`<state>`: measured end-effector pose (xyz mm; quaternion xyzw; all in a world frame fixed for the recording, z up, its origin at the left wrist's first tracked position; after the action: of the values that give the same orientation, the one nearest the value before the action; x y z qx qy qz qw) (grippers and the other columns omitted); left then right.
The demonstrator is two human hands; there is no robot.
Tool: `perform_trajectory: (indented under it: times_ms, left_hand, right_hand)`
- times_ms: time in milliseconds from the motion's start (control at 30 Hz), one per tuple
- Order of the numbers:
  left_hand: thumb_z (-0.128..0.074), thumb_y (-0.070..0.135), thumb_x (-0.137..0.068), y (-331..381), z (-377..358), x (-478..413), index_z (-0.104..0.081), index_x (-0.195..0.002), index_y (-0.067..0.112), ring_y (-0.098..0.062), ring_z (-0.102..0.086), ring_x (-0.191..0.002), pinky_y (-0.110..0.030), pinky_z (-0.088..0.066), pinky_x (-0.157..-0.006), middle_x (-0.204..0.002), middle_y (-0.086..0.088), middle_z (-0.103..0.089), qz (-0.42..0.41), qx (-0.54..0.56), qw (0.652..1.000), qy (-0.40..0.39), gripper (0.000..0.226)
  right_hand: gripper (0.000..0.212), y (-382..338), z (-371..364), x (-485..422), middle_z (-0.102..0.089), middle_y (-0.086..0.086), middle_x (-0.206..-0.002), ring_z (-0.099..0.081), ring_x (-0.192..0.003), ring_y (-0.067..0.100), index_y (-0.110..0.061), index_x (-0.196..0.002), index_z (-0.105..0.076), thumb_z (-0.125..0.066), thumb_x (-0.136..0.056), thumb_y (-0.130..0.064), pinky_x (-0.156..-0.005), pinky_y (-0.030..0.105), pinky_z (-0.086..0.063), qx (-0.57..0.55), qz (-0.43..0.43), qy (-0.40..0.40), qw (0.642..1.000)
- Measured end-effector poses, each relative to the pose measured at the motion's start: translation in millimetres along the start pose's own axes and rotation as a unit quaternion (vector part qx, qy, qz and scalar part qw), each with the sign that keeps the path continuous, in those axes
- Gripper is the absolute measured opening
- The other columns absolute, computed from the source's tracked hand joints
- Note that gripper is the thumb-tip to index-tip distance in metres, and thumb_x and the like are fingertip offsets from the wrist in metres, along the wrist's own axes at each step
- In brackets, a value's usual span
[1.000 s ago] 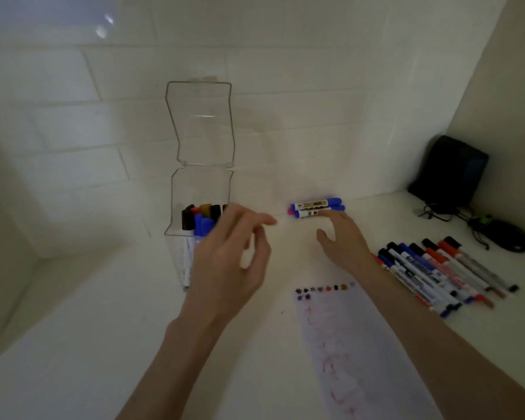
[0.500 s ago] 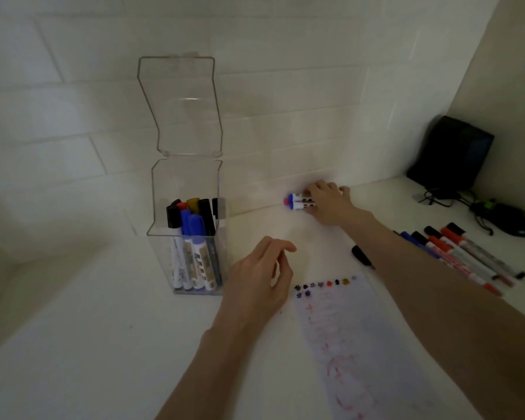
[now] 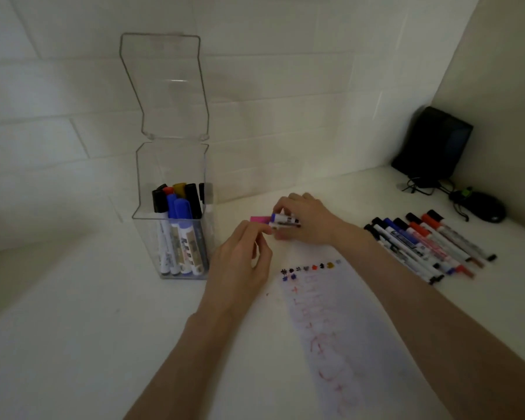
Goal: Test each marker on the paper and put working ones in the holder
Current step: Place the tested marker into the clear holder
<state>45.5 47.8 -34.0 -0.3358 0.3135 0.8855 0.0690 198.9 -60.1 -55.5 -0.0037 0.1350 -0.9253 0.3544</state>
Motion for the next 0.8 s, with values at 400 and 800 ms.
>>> perform_trajectory:
  times_ms: [400,800]
  left_hand:
    - [-0.056,0.016,-0.096,4.6,-6.9,4.5,-0.062,-0.104,0.025,-0.009,-0.053,-0.067,-0.032,-0.05,-0.062,-0.096,0.021,-0.047,-0.008,-0.035,0.998,-0.049,0.013]
    - [-0.055,0.016,-0.096,5.7,-8.4,5.4,-0.062,-0.104,0.027,-0.007,-0.053,-0.072,-0.028,-0.049,-0.063,-0.097,0.019,-0.05,-0.014,-0.02,0.998,-0.061,0.015]
  right_hand:
    - [0.013,-0.1,20.1,63.3,-0.071,0.0,-0.089,-0.053,-0.085,0.018,-0.019,-0.092,-0.079,-0.082,-0.085,-0.03,-0.077,0.034,-0.043,-0.061,0.008,0.153,0.986]
    - [0.027,4.8,24.4,78.2,-0.065,0.001,-0.096,-0.057,-0.092,0.023,-0.019,-0.11,-0.072,-0.079,-0.088,-0.033,-0.076,0.031,-0.03,0.042,-0.005,0.106,0.993]
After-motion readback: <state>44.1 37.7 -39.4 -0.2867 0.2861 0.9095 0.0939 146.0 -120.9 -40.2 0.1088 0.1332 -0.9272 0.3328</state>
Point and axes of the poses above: each hand's wrist, its own x-axis away from the middle knuckle, its own z-axis out of the back of the hand, y = z × x, the point moved 8 cm from there along -x, towards the middle knuckle
